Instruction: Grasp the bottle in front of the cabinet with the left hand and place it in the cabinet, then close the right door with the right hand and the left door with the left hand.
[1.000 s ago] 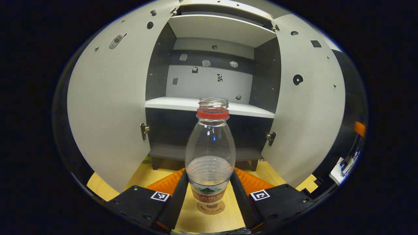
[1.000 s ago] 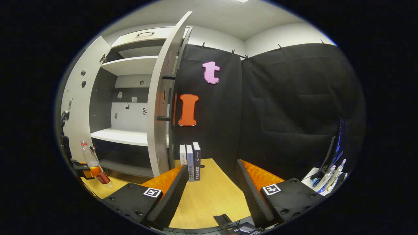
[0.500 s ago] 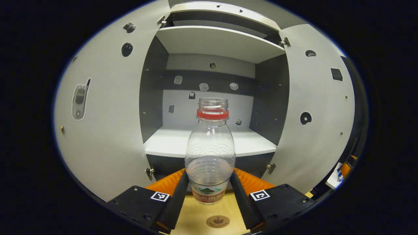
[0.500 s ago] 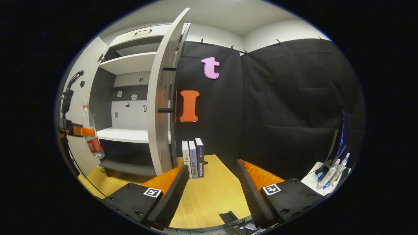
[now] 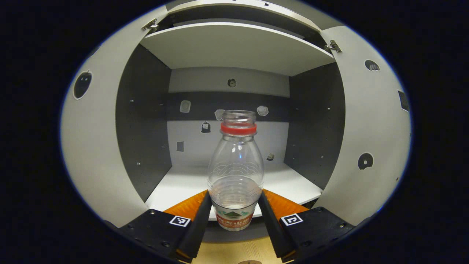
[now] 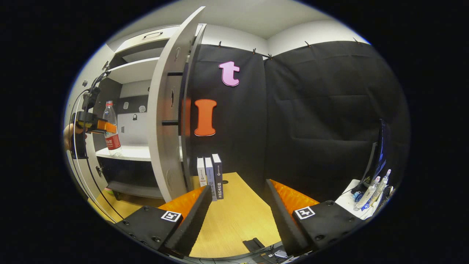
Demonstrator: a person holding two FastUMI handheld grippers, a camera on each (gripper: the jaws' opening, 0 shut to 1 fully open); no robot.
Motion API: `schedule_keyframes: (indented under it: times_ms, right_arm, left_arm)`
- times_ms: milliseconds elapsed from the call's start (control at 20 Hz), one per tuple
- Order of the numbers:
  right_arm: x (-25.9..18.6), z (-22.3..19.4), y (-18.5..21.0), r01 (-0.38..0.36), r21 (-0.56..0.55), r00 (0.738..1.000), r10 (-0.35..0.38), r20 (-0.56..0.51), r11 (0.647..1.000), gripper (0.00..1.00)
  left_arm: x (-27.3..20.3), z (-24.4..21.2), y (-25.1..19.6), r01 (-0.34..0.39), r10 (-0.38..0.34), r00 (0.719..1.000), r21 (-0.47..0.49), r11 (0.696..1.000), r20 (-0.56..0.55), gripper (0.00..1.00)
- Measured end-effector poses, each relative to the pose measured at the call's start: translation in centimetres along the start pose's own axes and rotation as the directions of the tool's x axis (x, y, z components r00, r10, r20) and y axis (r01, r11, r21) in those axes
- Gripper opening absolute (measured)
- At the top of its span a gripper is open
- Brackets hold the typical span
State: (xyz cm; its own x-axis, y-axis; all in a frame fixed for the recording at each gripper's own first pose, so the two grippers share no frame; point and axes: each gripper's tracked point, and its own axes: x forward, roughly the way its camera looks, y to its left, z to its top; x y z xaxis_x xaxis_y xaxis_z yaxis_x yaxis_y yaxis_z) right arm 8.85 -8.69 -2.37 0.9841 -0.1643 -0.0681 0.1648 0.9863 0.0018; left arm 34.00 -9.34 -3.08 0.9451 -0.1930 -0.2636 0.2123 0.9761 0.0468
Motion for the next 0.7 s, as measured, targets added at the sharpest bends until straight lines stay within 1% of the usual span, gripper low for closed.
schedule_keyframes:
  times_ms: [200, 400, 500, 700]
  right_arm:
    - [0.9, -0.5, -0.6, 0.015, 0.005, 1.0, -0.015, -0.018, 1.0, 0.96]
    - [2.0, -0.9, -1.0, 0.031, 0.013, 0.999, -0.031, -0.038, 0.999, 0.96]
    - [2.3, -0.9, -1.1, 0.034, 0.013, 0.998, -0.033, -0.044, 0.999, 0.96]
    - [2.7, -1.1, -1.2, 0.037, 0.01, 0.998, -0.037, -0.048, 0.999, 0.96]
  left_arm:
    - [3.7, 0.6, -1.0, 0.012, -0.012, 1.0, 0.004, 1.0, -0.019, 0.75]
    - [6.2, -0.4, -1.6, 0.021, -0.021, 0.998, 0.0, 1.0, -0.065, 0.75]
    - [7.0, -0.8, -1.8, 0.019, -0.019, 0.996, -0.009, 1.0, -0.085, 0.75]
    - [7.8, -0.7, -1.9, 0.006, -0.005, 0.997, 0.004, 1.0, -0.081, 0.76]
